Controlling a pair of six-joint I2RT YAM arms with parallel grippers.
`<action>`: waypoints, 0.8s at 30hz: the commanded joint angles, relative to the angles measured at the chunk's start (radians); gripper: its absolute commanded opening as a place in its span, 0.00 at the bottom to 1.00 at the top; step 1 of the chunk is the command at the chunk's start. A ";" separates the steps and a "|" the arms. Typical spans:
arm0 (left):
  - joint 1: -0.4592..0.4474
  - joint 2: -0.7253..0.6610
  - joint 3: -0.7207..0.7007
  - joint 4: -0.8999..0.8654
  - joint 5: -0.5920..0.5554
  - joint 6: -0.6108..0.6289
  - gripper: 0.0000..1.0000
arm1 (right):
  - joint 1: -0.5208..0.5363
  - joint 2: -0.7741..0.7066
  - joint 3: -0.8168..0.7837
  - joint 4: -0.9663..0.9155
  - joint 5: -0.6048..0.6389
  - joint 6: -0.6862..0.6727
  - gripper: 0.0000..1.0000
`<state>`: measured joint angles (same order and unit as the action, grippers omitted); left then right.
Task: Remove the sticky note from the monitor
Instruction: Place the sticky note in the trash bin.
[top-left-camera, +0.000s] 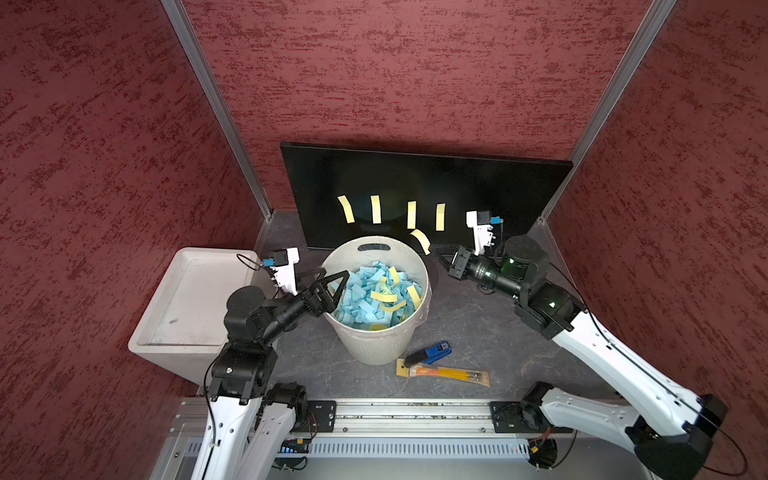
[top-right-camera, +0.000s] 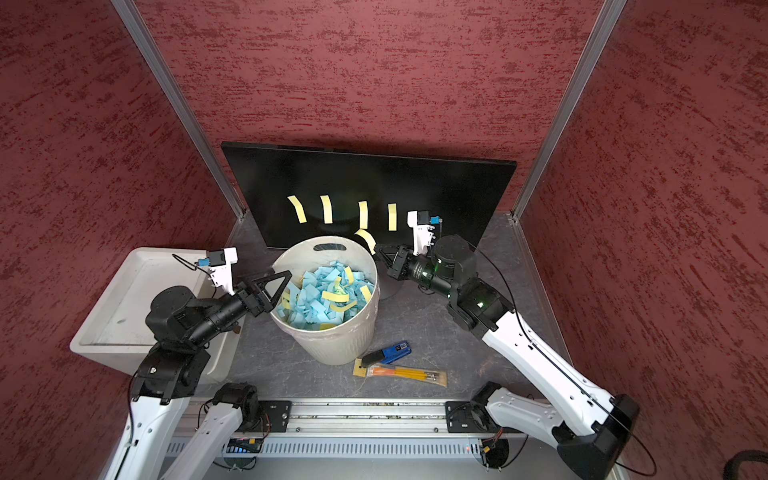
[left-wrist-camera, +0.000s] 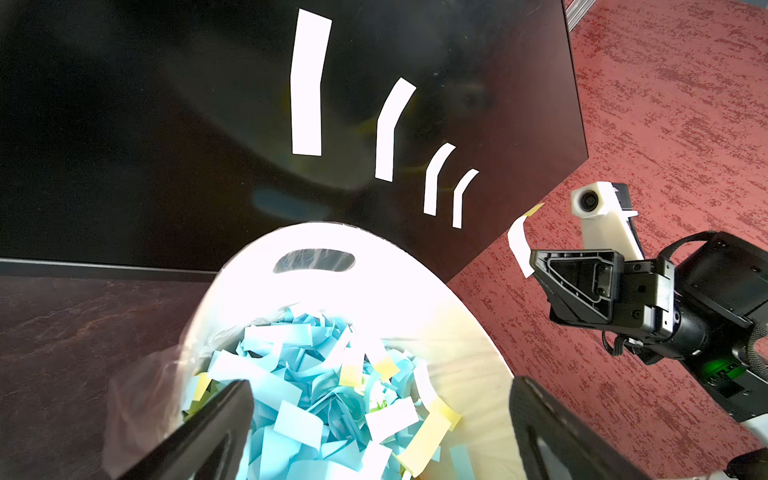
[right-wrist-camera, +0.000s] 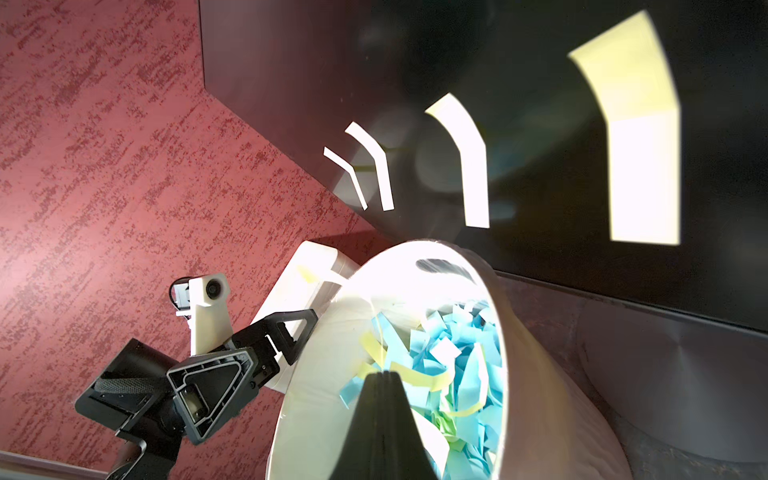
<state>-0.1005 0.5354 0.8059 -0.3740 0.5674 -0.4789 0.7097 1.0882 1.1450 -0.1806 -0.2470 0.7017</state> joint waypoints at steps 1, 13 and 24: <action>0.006 -0.005 -0.009 0.019 0.008 0.000 1.00 | 0.036 0.016 0.051 -0.056 0.046 -0.073 0.00; 0.006 -0.005 -0.008 0.019 0.008 -0.002 1.00 | 0.150 0.075 0.127 -0.138 0.117 -0.178 0.00; 0.005 -0.007 -0.011 0.019 0.009 -0.001 1.00 | 0.245 0.113 0.158 -0.184 0.221 -0.253 0.00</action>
<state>-0.1001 0.5354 0.8059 -0.3737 0.5674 -0.4820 0.9295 1.1942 1.2636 -0.3428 -0.0921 0.4938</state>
